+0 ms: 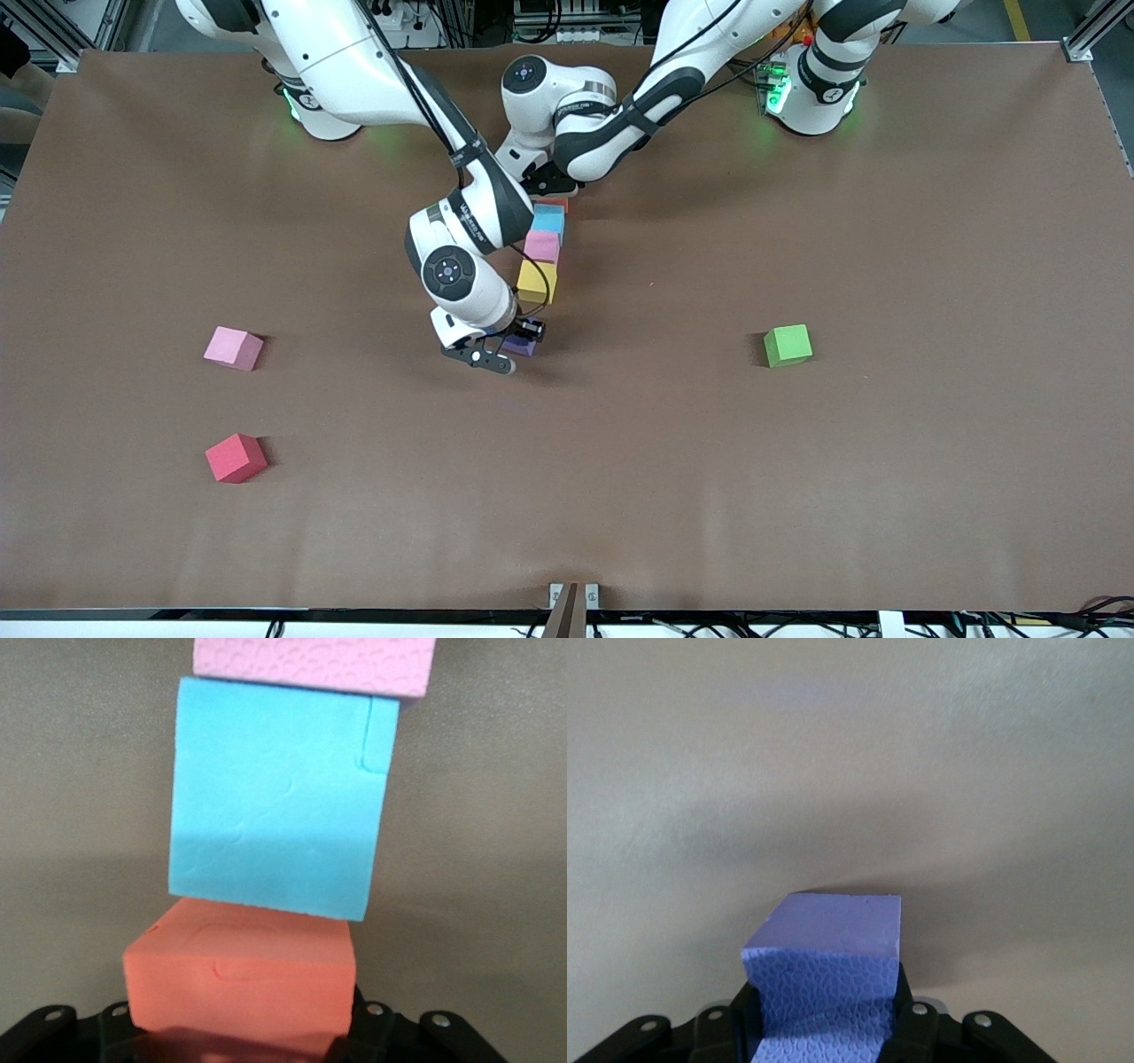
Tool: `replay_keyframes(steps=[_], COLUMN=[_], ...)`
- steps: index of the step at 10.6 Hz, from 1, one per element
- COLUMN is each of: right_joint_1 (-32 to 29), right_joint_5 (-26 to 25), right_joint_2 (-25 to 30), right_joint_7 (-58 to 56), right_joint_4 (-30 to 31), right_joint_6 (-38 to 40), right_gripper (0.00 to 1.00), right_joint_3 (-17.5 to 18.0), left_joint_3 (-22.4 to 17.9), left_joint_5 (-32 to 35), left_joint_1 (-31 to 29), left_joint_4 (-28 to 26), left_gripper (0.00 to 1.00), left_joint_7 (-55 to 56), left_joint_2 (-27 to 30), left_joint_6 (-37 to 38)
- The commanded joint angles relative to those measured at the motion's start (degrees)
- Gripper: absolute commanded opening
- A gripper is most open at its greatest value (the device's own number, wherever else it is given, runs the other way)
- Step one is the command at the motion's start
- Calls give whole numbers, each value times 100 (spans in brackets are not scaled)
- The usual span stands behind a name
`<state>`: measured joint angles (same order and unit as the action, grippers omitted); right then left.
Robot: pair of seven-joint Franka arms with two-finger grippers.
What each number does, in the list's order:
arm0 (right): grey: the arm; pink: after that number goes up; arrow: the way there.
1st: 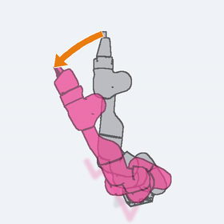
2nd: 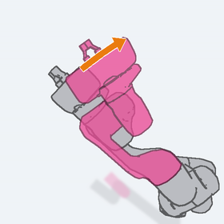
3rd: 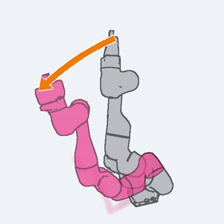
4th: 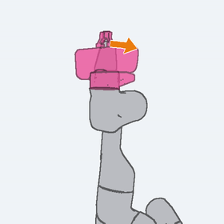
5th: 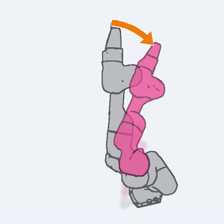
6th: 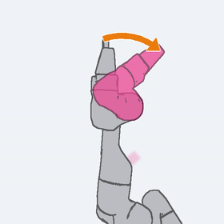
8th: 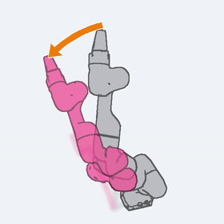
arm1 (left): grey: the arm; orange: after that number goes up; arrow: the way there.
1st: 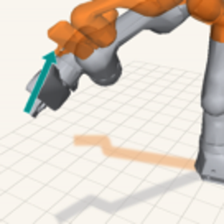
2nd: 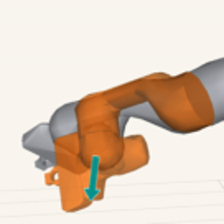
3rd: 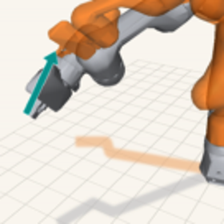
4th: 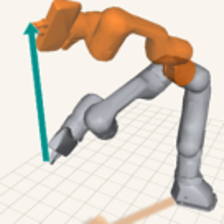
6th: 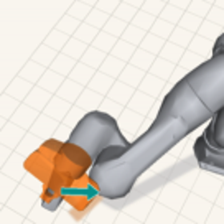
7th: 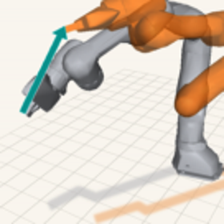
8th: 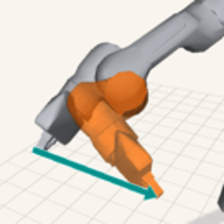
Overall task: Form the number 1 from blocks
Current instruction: 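Place the orange cube against the cyan cube while the right gripper carries purple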
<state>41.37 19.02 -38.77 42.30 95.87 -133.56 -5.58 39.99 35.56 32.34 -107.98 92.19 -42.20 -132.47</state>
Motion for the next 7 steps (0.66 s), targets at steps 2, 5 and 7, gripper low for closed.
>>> replay_keyframes(steps=[2,5,7], right_joint_1=[21,73,91], right_joint_5=[57,57,49], right_joint_2=[423,406,388], right_joint_7=[-64,-65,-73], right_joint_4=[546,538,529], right_joint_6=[-74,-91,-100], right_gripper=[55,55,56], right_joint_3=[179,189,197], left_joint_3=[-88,-88,-210], left_joint_5=[-93,-84,-49], left_joint_1=[159,168,202], left_joint_4=[181,348,348], left_gripper=[0,0,0], left_joint_7=[-131,-140,-149], left_joint_2=[-34,-156,-157], left_joint_6=[108,108,108])
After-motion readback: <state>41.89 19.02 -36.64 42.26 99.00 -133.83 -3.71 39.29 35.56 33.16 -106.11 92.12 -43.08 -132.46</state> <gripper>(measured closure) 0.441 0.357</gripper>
